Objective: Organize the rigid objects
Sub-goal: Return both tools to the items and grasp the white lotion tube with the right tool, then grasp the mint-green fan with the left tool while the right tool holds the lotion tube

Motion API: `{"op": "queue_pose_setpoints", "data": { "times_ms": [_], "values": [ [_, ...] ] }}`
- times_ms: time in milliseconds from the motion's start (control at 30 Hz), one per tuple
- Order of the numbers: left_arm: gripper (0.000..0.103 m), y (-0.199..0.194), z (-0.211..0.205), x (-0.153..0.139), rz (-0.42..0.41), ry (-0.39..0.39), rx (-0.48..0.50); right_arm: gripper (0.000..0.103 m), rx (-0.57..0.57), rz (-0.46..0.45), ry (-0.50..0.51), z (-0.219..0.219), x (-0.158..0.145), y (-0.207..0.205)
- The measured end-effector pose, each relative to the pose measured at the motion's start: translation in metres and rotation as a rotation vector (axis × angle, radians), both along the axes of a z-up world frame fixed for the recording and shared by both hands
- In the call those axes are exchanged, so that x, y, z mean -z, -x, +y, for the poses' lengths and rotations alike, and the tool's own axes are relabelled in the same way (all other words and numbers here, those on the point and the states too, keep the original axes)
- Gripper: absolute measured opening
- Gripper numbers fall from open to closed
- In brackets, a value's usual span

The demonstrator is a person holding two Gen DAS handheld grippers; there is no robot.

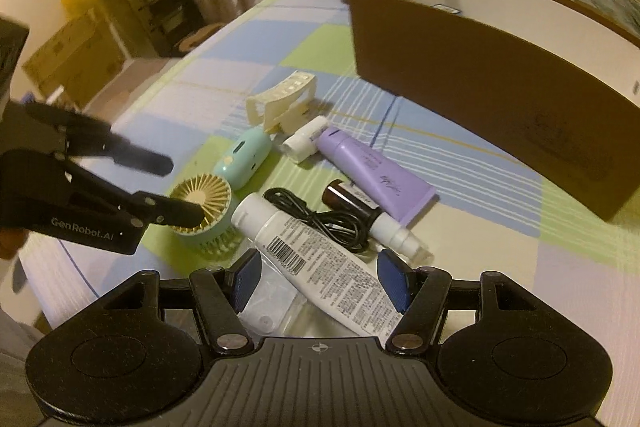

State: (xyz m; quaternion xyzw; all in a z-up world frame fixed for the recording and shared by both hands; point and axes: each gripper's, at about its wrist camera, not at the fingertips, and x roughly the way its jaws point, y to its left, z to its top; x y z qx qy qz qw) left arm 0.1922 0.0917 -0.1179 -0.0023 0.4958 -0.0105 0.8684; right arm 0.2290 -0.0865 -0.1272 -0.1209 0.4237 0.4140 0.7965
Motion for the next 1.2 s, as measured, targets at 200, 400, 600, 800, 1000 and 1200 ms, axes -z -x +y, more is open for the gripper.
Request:
{"op": "queue_pose_setpoints", "data": {
  "times_ms": [200, 400, 600, 800, 1000, 1200],
  "values": [
    [0.061, 0.0, -0.001, 0.005, 0.001, -0.001, 0.007, 0.064, -0.057, -0.04, 0.033, 0.016, 0.014, -0.001],
    [0.061, -0.004, -0.002, 0.011, 0.007, -0.013, 0.001, 0.058, -0.059, -0.034, 0.018, 0.022, 0.021, -0.005],
    [0.063, -0.009, -0.005, 0.021, 0.018, -0.036, 0.005, 0.043, -0.012, -0.033, 0.012, 0.021, 0.015, -0.004],
    [0.062, -0.008, 0.0, 0.027, 0.028, -0.04, 0.005, 0.038, 0.092, 0.045, -0.018, 0.008, 0.012, -0.011],
    [0.062, 0.016, 0.014, 0.026, 0.055, -0.06, 0.022, 0.038, 0.168, 0.125, -0.018, -0.01, 0.013, -0.015],
    [0.062, 0.024, 0.022, 0.022, 0.083, -0.044, -0.008, 0.038, 0.193, 0.142, 0.023, -0.017, 0.015, -0.013]
  ]
}}
